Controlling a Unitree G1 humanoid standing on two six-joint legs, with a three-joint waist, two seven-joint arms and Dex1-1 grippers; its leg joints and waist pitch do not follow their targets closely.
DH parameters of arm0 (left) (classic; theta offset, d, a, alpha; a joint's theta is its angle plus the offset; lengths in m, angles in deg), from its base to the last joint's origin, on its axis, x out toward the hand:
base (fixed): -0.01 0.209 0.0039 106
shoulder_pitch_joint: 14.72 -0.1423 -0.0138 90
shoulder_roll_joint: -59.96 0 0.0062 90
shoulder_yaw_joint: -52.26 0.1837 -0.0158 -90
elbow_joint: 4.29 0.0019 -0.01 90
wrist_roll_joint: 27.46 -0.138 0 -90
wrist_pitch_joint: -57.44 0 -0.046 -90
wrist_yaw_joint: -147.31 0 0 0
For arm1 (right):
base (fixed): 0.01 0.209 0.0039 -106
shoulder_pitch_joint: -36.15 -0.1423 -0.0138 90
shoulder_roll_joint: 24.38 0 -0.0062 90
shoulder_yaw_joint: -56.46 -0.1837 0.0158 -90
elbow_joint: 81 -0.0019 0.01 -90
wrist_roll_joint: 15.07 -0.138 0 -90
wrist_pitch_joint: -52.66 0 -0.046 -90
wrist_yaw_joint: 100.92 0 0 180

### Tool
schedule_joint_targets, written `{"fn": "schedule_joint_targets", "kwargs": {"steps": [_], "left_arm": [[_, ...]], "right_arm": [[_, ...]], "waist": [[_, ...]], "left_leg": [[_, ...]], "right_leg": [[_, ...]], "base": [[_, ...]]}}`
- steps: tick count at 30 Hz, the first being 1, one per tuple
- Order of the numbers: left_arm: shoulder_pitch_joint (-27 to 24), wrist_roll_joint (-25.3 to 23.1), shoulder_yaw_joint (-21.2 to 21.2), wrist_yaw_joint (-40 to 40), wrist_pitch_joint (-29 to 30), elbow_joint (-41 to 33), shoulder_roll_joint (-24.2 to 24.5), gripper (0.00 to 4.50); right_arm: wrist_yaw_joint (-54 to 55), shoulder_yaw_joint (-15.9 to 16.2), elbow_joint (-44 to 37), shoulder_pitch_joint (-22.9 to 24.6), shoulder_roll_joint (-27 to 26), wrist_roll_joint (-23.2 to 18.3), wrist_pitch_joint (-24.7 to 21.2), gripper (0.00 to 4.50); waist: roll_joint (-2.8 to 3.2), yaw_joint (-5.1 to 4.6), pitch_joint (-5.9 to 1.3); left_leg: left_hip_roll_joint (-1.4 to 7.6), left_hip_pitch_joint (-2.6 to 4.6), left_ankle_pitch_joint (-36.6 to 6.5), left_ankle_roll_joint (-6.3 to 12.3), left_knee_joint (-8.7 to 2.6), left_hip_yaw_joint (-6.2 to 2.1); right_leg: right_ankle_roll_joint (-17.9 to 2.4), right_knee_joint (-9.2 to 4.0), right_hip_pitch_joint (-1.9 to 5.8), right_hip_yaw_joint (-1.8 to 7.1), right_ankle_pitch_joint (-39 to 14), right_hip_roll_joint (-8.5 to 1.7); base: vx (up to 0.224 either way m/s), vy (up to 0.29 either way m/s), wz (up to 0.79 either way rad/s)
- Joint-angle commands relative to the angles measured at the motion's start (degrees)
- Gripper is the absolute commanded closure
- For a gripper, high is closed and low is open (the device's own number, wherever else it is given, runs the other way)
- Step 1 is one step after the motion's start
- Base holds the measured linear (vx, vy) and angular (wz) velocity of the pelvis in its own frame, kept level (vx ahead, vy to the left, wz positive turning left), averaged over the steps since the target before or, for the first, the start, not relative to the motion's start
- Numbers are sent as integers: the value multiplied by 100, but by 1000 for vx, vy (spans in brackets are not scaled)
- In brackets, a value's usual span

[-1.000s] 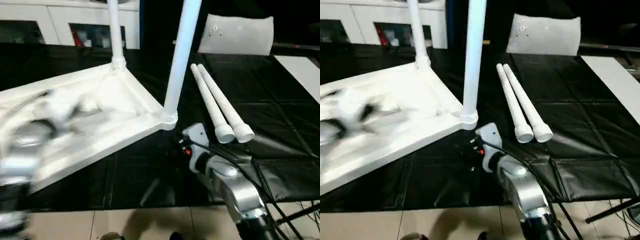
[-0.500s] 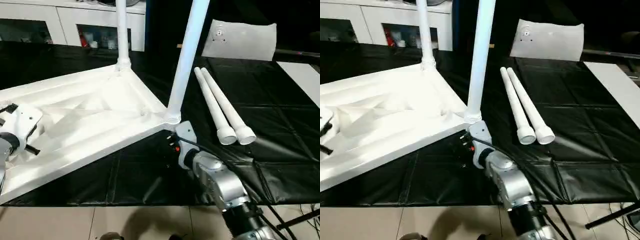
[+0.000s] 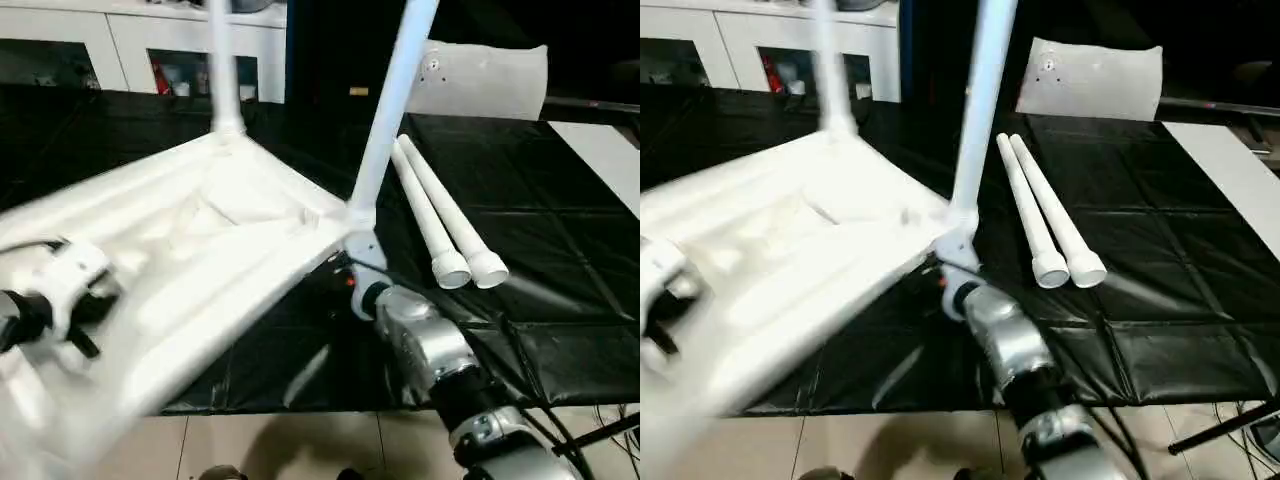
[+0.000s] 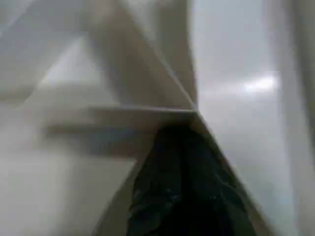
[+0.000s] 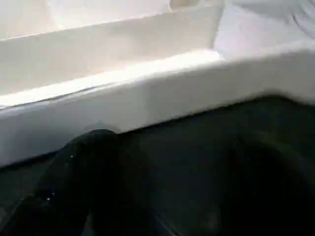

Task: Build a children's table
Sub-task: Rotate table base

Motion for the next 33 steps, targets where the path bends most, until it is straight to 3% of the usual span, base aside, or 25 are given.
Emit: {"fn": "schedule_joint_targets", "kwargs": {"steps": [1,6,10,11,12,13,14,15,16,20,21,22,23,24,25,28,30,32,33], "left_arm": [[-38,615,411,-770,131,-603,-115,441],[254,780,560,-828,213,-636,-435,441],[876,385,650,-329,-311,125,-930,441],[1198,143,638,88,-586,565,-1177,441],[1198,143,638,88,-586,565,-1177,441],[1378,9,642,337,-791,814,-1286,441],[1558,-92,613,624,-968,1081,-1404,441],[1581,-99,612,663,-987,1113,-1415,441],[1655,-120,609,790,-1050,1218,-1452,441],[1925,-184,552,1325,-1413,1667,-1683,441],[2042,-217,495,1647,-1819,1996,-1873,441],[2105,-300,482,1882,-2166,2272,-2005,441],[2127,-329,478,1966,-2289,2370,-2052,441],[2121,-344,413,2155,-2573,2546,-2200,441],[2061,-300,318,2257,-2714,2522,-2299,441],[1826,52,51,2146,-2638,2054,-2418,441],[1623,245,-3,1859,-2524,1660,-2378,441],[1489,376,-26,1665,-2475,1414,-2346,441],[1110,663,15,1198,-2279,745,-2175,441]], "right_arm": [[-58,56,110,-163,-68,19,150,0],[-41,16,164,-194,-57,15,194,0],[-60,4,171,-210,-27,32,235,0],[-61,10,141,-196,0,58,249,0],[-61,10,141,-196,0,58,249,0],[-63,7,134,-194,21,71,271,0],[-61,4,114,-190,48,83,295,0],[-61,2,113,-190,52,85,300,0],[-61,-4,110,-191,63,93,316,0],[0,-90,21,-173,118,96,389,0],[61,-159,-57,-155,155,90,435,0],[129,-227,-124,-144,183,79,475,0],[153,-251,-148,-140,193,75,489,0],[238,-328,-296,-109,240,64,531,0],[289,-387,-473,-67,284,49,529,0],[304,-503,-911,69,358,-35,452,0],[220,-513,-1160,167,414,-74,378,0],[160,-513,-1328,234,455,-100,330,0],[-117,-429,-1789,456,615,-153,203,0]], "waist": [[248,-11,-355],[244,-28,-342],[225,-28,-345],[196,-37,-351],[203,-24,-329],[173,-31,-347],[191,-15,-352],[180,-23,-348],[167,-25,-355],[171,-21,-390],[161,-33,-395],[220,-22,-410],[207,-12,-417],[185,-27,-437],[205,0,-462],[201,13,-473],[167,29,-456],[180,24,-427],[143,38,-425]], "left_leg": [[138,84,-1698,-281,-446,-38],[122,86,-1745,-281,-438,-31],[97,98,-1722,-255,-420,-24],[104,66,-1675,-250,-428,-35],[94,120,-1867,-252,-412,-25],[82,70,-1789,-232,-416,-45],[90,62,-1741,-235,-416,-57],[87,84,-1748,-217,-404,-49],[90,54,-1678,-207,-411,-61],[102,59,-1485,-194,-388,-47],[113,27,-1382,-181,-399,-50],[109,38,-1360,-196,-387,-47],[95,55,-1328,-159,-376,-34],[103,41,-1246,-168,-366,-29],[123,17,-972,-150,-351,-31],[126,-7,-769,-92,-341,-24],[125,-11,-882,-48,-350,-18],[127,13,-1073,-47,-357,-2],[140,-3,-1100,-41,-363,-12]], "right_leg": [[-1098,-339,252,370,-1424,-378],[-1063,-358,257,368,-1597,-365],[-935,-392,251,365,-1793,-344],[-900,-392,282,363,-1843,-353],[-777,-458,233,354,-2172,-346],[-686,-459,290,344,-2331,-364],[-653,-458,299,344,-2377,-384],[-596,-482,261,338,-2471,-369],[-590,-472,289,334,-2461,-375],[-721,-416,279,340,-2031,-363],[-799,-377,297,344,-1803,-360],[-830,-365,294,342,-1638,-346],[-831,-399,275,344,-1524,-332],[-879,-347,297,353,-1297,-332],[-993,-282,321,354,-734,-340],[-1151,-212,352,352,-260,-349],[-1186,-230,371,354,-489,-383],[-1131,-280,328,355,-841,-369],[-1092,-272,352,359,-974,-388]], "base": [[0,0,0],[0,0,0],[0,0,0],[0,0,0],[0,0,0],[0,0,0],[0,0,0],[0,0,0],[0,0,0],[0,0,0],[0,0,0],[0,0,0],[0,0,0],[0,0,0],[0,0,0],[0,0,0],[0,0,0],[0,0,0],[0,0,0]]}}
